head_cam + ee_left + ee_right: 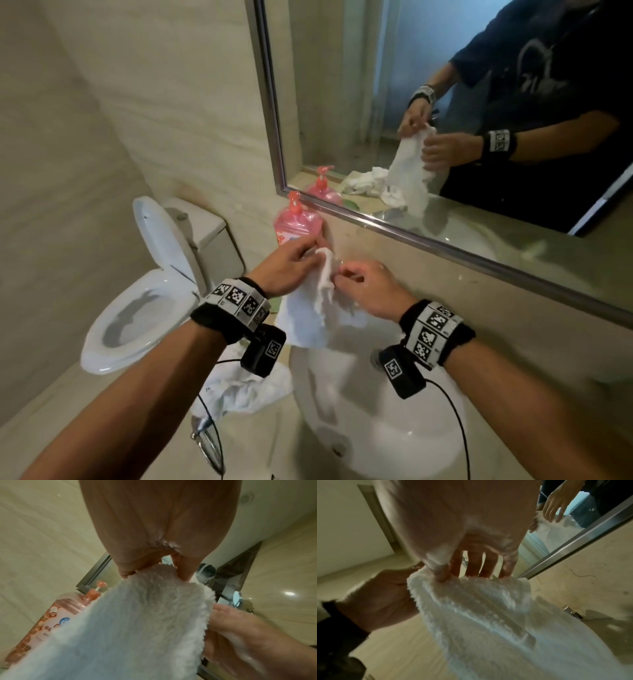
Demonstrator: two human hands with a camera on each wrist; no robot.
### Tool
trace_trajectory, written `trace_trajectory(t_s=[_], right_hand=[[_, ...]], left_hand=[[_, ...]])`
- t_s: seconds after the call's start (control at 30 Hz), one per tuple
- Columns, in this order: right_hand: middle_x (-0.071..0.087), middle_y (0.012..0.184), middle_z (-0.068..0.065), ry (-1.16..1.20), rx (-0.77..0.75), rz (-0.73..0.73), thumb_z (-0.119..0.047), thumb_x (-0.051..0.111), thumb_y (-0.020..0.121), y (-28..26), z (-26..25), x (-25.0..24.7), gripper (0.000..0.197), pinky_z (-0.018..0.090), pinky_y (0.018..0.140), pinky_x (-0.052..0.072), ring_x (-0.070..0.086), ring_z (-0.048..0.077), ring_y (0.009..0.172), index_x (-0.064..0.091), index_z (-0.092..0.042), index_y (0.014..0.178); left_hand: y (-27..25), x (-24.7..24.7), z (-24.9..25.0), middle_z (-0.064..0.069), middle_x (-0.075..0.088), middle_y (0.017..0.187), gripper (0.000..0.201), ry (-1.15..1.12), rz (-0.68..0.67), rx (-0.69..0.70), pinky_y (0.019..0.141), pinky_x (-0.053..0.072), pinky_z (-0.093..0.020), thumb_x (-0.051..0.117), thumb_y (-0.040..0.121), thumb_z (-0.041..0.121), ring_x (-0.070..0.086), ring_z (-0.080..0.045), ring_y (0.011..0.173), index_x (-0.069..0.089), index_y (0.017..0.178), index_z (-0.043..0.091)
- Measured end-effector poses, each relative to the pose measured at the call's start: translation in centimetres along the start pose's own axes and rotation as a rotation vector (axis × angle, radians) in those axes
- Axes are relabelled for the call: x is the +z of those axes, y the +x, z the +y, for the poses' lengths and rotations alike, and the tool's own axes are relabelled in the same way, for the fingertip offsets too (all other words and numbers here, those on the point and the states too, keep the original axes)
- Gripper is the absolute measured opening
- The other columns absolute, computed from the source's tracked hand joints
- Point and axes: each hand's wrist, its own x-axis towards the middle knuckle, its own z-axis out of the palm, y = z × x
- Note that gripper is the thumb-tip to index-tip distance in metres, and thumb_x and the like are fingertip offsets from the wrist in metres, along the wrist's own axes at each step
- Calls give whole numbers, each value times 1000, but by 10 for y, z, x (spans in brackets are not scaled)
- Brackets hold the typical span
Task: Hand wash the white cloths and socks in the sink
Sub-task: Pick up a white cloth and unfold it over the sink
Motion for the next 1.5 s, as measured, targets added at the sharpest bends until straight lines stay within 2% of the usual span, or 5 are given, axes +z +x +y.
trace_trajectory(t_s=[0.27,0.63,0.8,1.17,1.5], right_hand=[[69,84,-9,-33,-45,150,-36,60,97,-7,17,-23,9,24,68,52,64,3,77,60,-28,91],[50,62,-11,190,24,282,-41,55,97,1,16,11,30,30,61,43,45,4,60,52,-21,74],[56,65,-9,127,60,405,-47,45,102,28,-11,16,41,11,50,39,52,0,61,52,-26,68],[65,86,-9,-35,42,336,-71,20,95,47,-20,30,65,22,68,49,64,8,77,67,-26,94],[61,83,-11,-238,-54,-47,-78,55,78,37,-15,-18,48,23,60,42,57,5,74,58,-30,86]], left_hand=[[1,8,3,-7,53,79,30,354,-19,-121,59,31,-26,50,102,34,48,-22,74,54,83,10],[9,50,-4,-15,66,118,39,-273,156,-351,103,45,-41,39,106,32,60,-28,110,67,109,4],[21,65,20,-1,68,93,39,-371,187,-350,86,56,-35,35,105,33,65,-19,90,65,84,22],[31,35,12,9,56,87,30,-447,227,-367,100,50,-42,37,105,28,58,-16,91,54,80,30],[9,-29,-3,1,75,91,51,-106,-66,-173,85,54,-37,68,75,65,70,-18,87,73,95,19]])
